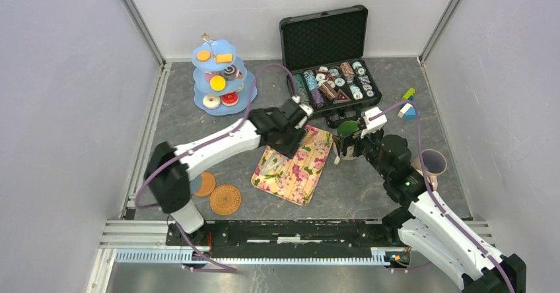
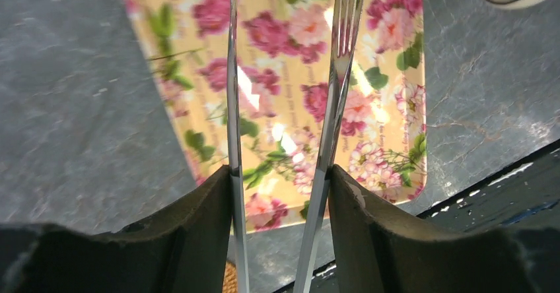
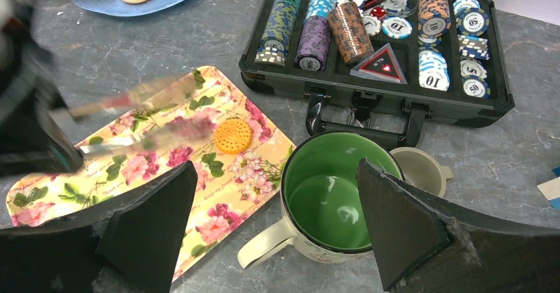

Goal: Serve the afternoon tea
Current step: Pick up the desert from the tray.

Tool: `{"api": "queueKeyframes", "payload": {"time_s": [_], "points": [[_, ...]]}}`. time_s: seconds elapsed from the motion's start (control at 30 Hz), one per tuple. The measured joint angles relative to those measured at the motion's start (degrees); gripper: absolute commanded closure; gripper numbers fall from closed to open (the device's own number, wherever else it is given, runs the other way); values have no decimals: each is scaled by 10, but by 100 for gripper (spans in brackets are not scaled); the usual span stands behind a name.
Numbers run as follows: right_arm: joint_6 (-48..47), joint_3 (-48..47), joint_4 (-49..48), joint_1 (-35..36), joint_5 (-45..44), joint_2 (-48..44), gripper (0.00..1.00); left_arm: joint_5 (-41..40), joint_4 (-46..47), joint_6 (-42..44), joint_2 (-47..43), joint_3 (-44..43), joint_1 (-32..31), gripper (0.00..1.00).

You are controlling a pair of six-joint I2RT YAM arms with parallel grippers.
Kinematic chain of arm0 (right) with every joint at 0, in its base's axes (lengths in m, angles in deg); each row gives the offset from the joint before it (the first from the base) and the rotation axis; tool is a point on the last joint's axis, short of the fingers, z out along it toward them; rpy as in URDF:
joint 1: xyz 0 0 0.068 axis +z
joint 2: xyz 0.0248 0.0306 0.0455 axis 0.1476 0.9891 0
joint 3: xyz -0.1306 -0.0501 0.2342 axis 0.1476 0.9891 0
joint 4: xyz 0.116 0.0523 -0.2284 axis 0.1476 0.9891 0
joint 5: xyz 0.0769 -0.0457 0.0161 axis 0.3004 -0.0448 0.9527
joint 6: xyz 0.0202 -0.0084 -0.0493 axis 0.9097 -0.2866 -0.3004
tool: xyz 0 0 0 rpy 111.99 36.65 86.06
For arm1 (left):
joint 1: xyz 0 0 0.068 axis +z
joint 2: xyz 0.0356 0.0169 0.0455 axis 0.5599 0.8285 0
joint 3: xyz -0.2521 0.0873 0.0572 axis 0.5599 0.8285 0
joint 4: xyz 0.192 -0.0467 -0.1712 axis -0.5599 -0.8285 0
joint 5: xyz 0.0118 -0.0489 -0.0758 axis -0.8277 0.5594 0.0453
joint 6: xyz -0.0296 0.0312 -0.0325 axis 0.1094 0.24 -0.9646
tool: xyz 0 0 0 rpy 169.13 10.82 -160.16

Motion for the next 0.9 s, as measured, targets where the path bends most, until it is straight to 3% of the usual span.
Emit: {"api": "queueKeyframes", "payload": {"time_s": [0.13, 0.33, 0.9], "points": [[0, 0, 3, 0, -1, -7, 2, 0, 7, 0, 82, -15, -39, 42], [0, 0, 5, 0, -2, -8, 2, -4, 8, 0, 148, -56, -42, 41], [0, 5, 5, 0, -7, -8, 2, -4, 12, 0, 191, -88, -14, 41]]}}
